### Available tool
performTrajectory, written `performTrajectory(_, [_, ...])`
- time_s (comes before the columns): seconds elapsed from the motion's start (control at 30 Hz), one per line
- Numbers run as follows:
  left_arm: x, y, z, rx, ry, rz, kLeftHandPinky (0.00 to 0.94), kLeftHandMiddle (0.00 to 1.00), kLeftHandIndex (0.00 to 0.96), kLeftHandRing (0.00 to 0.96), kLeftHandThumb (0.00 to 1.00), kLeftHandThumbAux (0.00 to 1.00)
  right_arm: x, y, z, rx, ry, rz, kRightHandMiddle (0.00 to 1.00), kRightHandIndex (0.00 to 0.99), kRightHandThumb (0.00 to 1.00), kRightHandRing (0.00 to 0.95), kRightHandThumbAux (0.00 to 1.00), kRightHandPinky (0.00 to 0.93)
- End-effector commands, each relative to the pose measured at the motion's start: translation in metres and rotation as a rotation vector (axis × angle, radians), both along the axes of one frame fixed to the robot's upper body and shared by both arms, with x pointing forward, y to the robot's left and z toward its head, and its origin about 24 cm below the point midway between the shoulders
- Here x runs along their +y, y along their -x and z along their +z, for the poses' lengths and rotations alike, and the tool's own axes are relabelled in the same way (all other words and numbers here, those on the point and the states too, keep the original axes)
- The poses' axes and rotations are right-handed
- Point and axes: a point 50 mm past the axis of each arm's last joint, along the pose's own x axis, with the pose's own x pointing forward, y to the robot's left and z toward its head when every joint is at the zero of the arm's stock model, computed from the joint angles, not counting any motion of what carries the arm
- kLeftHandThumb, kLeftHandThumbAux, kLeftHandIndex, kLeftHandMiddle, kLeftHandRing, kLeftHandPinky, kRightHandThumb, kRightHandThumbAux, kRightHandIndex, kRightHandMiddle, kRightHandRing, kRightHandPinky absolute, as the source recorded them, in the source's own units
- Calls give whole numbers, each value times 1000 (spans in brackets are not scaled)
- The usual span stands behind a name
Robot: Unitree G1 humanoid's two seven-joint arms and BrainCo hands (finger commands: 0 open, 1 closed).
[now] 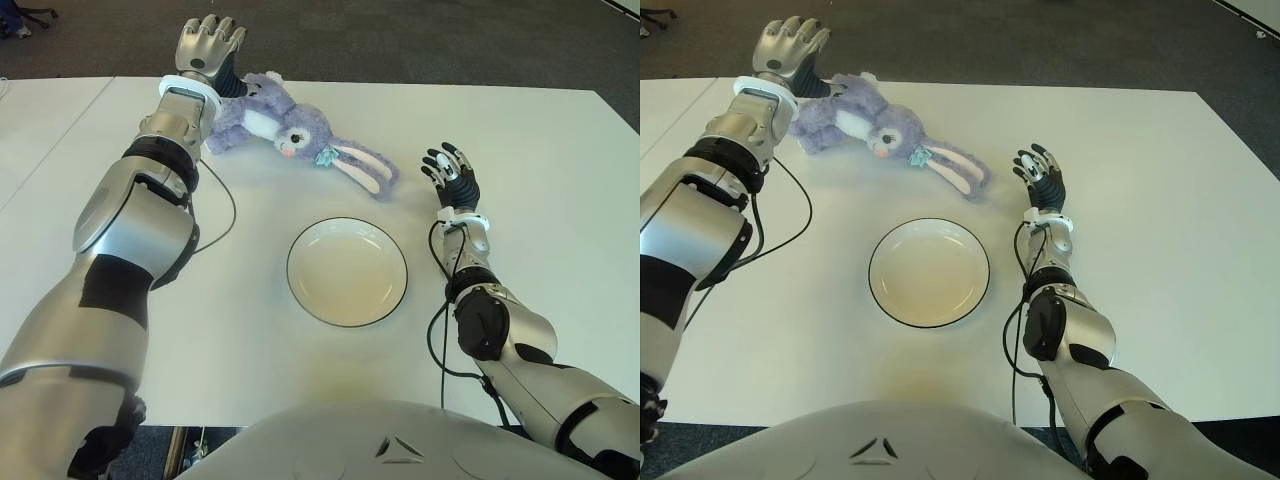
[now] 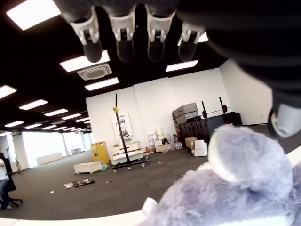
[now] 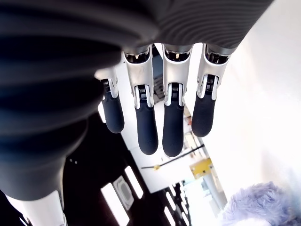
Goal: Put the doll into the plate.
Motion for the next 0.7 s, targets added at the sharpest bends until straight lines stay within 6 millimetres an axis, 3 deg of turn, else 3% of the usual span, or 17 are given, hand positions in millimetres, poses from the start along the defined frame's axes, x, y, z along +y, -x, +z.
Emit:
performTrajectory(0.03, [-21, -2, -2, 58, 7, -72, 0, 0, 0, 6, 183, 404, 26, 84, -103, 468, -215, -4, 348, 238, 56, 348, 747, 321])
performTrajectory(0.37, [-37, 0, -19, 108, 38, -125, 0, 0, 0, 7, 199, 437, 28, 85, -103, 462, -224, -3, 351, 236, 43, 358, 743, 325])
performTrajectory(0.7, [-49, 4, -36, 179, 6, -179, 0, 6, 0, 26, 151, 475, 29, 85, -103, 470, -200, -1, 339, 215, 50, 344, 748, 302])
